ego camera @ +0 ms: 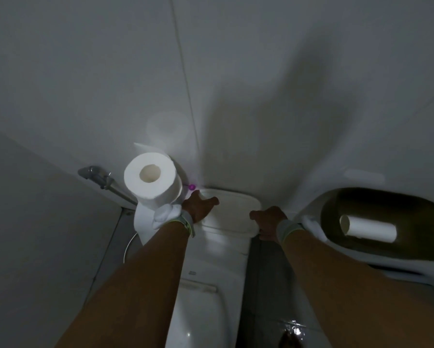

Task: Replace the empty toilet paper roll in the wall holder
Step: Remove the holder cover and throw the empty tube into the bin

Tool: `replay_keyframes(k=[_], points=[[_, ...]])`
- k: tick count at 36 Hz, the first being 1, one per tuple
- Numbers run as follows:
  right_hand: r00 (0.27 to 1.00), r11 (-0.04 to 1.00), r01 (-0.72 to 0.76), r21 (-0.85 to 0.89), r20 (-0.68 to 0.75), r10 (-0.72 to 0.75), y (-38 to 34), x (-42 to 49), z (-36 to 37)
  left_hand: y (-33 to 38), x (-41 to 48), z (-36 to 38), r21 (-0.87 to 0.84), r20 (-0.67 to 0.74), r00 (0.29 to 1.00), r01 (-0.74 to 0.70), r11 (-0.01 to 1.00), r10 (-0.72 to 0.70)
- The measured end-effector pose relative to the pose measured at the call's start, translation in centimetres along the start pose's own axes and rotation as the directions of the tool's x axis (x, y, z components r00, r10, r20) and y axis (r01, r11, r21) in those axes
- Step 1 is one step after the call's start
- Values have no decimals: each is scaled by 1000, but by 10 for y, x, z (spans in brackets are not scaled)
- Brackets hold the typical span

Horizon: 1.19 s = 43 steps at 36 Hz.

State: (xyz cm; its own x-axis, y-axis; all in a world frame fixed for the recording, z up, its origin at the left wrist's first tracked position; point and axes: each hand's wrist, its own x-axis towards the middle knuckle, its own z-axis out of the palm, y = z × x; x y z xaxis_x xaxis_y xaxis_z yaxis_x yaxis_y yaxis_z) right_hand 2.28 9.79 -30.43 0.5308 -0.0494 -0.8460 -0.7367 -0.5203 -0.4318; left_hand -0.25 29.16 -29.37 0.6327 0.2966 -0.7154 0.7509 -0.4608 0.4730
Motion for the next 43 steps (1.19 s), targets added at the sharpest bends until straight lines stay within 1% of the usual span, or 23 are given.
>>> replay_keyframes(k=[3, 9, 11, 15, 19, 21, 23, 30, 32, 34, 38, 40, 43], points=[[1000, 1000, -6, 19, -2, 6, 1, 2, 1, -2, -3, 0, 14, -1, 1000, 5, 1000, -5], [1000, 1000, 19, -8, -2, -19, -2, -1, -1, -2, -8, -2, 20, -9, 1000, 3, 1000, -3], [1000, 999, 30, -30, -3, -30, -5, -3, -2, -1, -10, -3, 13, -9, 1000, 1, 1000, -1], [998, 998, 63, -17, -14, -64, -5, -5, -9, 8, -20, -6, -22, -7, 1000, -27, 999, 26], [991, 991, 127, -28, -33, -128, -12, -27, -22, 18, -30, -9, 47, -43, 997, -55, 997, 57], [986, 986, 159, -45, -45, -161, -15, -46, -35, 29, -43, -9, 70, -55, 993, -96, 993, 100], [980, 980, 191, -50, -46, -193, -20, -54, -42, 38, -51, -12, 92, -43, 993, -108, 990, 113], [973, 976, 218, 2, -73, -217, -27, -108, -86, 79, -104, -12, 105, -15, 985, -172, 979, 175], [967, 970, 242, 4, -86, -241, -28, -121, -100, 93, -120, -11, 133, 7, 981, -195, 972, 196], [958, 963, 271, 8, -104, -268, -24, -141, -119, 109, -141, -8, 172, 24, 973, -231, 958, 230], [944, 954, 299, -24, -137, -299, -18, -162, -148, 132, -168, 1, 212, 0, 960, -273, 938, 280], [938, 950, 311, -20, -157, -310, -10, -173, -169, 148, -187, 11, 242, 14, 951, -304, 922, 310], [931, 948, 317, 1, -191, -311, -1, -183, -189, 163, -204, 23, 245, 31, 946, -321, 915, 324]])
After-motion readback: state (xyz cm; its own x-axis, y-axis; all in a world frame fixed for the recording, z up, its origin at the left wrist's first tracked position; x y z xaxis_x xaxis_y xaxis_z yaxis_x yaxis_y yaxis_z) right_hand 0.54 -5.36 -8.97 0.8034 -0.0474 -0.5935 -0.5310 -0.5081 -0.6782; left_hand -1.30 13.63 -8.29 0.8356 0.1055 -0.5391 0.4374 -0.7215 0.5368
